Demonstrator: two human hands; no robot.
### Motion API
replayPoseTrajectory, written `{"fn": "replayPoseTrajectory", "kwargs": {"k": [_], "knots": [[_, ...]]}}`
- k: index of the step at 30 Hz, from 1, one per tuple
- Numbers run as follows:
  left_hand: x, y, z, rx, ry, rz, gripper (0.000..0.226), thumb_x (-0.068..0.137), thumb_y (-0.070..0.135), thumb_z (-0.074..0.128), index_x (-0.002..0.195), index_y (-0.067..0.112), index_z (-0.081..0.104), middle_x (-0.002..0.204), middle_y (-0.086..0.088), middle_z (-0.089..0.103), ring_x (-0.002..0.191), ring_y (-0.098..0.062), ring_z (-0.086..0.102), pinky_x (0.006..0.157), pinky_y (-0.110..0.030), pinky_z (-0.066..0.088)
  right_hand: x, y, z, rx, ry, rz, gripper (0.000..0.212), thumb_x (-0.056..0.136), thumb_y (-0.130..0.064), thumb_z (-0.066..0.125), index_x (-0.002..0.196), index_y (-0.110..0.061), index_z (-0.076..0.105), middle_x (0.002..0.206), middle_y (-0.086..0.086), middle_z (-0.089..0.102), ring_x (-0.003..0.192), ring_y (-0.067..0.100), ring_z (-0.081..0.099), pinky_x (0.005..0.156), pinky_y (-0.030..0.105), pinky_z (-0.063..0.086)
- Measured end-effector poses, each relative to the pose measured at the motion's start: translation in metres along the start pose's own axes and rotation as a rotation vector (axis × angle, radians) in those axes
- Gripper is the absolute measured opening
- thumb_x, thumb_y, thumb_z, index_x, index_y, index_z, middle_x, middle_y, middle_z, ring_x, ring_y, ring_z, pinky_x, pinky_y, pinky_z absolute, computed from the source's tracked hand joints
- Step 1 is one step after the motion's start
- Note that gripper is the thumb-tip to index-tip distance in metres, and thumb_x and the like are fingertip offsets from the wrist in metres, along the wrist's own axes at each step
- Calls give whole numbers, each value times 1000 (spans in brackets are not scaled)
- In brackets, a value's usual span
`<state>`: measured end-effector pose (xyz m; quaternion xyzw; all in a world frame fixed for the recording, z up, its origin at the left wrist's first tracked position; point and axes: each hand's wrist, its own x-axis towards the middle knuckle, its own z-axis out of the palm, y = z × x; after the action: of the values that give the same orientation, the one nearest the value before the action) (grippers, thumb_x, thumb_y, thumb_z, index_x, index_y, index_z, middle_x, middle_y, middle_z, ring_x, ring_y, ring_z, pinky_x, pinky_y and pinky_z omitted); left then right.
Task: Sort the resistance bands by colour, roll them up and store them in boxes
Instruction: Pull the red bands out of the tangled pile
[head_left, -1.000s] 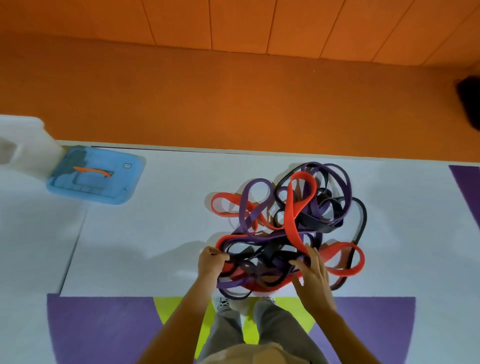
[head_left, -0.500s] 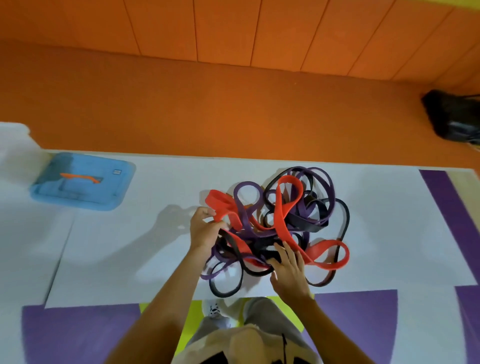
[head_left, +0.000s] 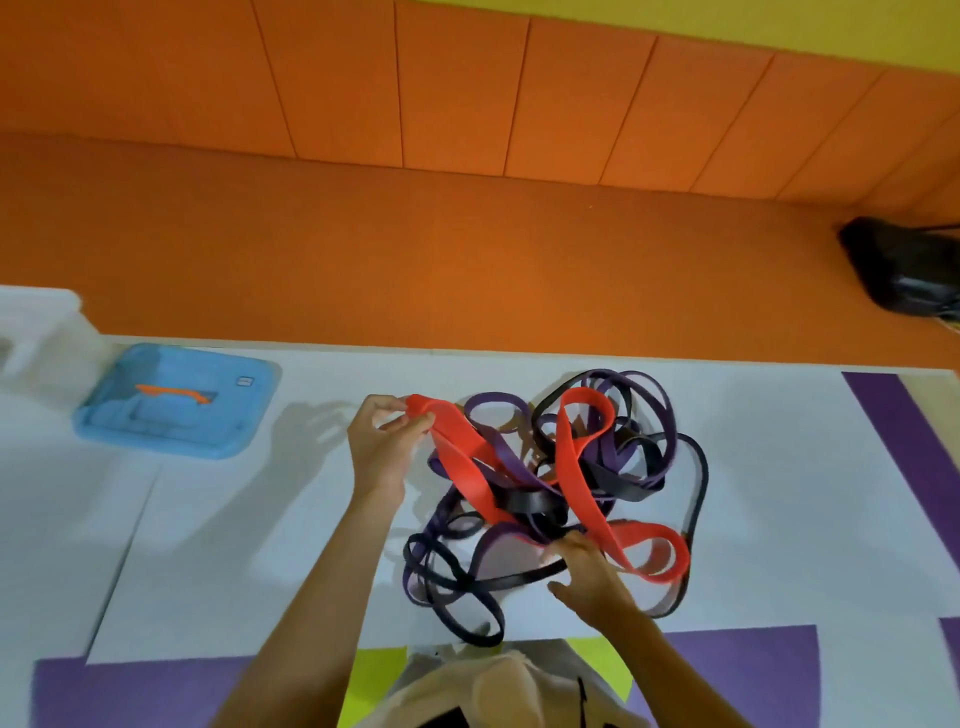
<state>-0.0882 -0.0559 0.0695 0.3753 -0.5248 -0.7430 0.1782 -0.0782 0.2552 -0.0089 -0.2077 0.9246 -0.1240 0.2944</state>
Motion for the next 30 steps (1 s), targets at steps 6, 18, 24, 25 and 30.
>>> {"fn": "replayPoseTrajectory", "kwargs": {"k": [6,18,24,25,30], "knots": [[-18,12,1,-57,45,52,31,73,14,94,74,31,68,99,-12,80,104,-35,77,76,-34,65,6,1,-20,135,178,98,40,94,-4,55,84,-42,63,83,-8,63,74,15,62,61,25,49],[-28,49,-7,-156,94,149,28,75,13,95,82,26,71,95,7,80,94,-22,79,75,-28,63,12,-16,-16,126,243,41,31,99,-20,66,130,-24,64,136,1,52,125,25,57,100,38,53],[-30,59,-4,-159,56,175,28,77,9,93,88,19,70,93,8,81,91,-16,80,74,-28,64,13,-23,-16,-20,184,-42,53,102,-26,59,152,-40,48,146,-2,47,135,22,45,108,39,48],[-31,59,-4,-166,62,177,28,78,8,93,88,18,70,92,9,81,91,-16,80,74,-28,64,13,-26,-17,-16,160,-23,50,101,-28,59,149,-40,52,142,-4,52,133,21,49,107,39,48],[-25,53,-10,-191,152,174,26,77,12,94,86,24,73,93,17,79,93,-9,78,68,-24,63,9,-22,-19,-23,240,52,21,91,-38,68,112,-37,68,110,-12,70,106,18,66,89,35,53]]}}
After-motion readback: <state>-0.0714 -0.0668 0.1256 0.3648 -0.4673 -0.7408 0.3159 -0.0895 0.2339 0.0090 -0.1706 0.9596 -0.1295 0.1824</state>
